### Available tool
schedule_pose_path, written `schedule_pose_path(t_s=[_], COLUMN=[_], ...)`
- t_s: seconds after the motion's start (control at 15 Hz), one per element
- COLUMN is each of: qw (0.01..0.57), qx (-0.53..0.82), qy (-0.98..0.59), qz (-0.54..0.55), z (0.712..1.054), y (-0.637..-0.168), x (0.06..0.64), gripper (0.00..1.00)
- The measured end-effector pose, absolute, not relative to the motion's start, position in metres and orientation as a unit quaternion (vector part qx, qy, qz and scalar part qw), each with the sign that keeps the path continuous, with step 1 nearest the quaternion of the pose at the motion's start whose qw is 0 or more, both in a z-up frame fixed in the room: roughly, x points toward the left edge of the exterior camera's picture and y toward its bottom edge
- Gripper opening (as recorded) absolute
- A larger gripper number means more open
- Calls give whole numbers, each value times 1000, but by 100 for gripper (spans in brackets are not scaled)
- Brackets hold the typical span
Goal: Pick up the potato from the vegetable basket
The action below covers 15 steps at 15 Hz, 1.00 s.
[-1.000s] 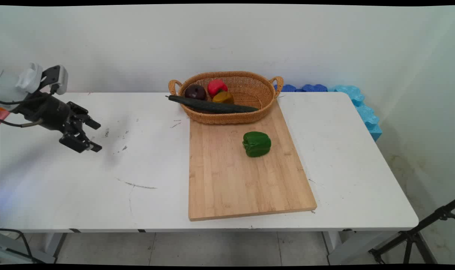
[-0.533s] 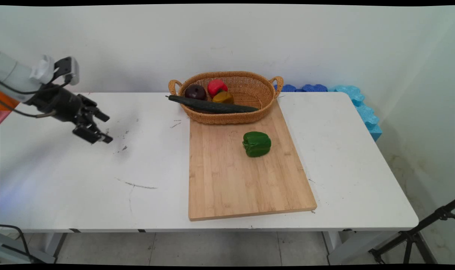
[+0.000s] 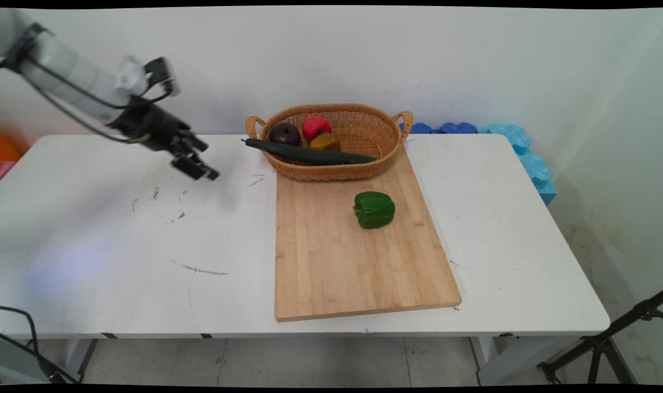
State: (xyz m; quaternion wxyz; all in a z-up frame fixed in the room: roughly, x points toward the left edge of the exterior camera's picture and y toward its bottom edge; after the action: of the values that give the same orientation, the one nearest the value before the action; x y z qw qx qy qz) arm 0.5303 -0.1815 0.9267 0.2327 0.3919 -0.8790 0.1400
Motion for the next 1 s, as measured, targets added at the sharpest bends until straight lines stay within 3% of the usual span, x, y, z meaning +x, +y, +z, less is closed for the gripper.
schedule_pose_path(t_s=[1.0], qw=[264], qx=[461], qy=[-827], qz=[183], z=[898], y=[-325], x=[406], gripper=[100])
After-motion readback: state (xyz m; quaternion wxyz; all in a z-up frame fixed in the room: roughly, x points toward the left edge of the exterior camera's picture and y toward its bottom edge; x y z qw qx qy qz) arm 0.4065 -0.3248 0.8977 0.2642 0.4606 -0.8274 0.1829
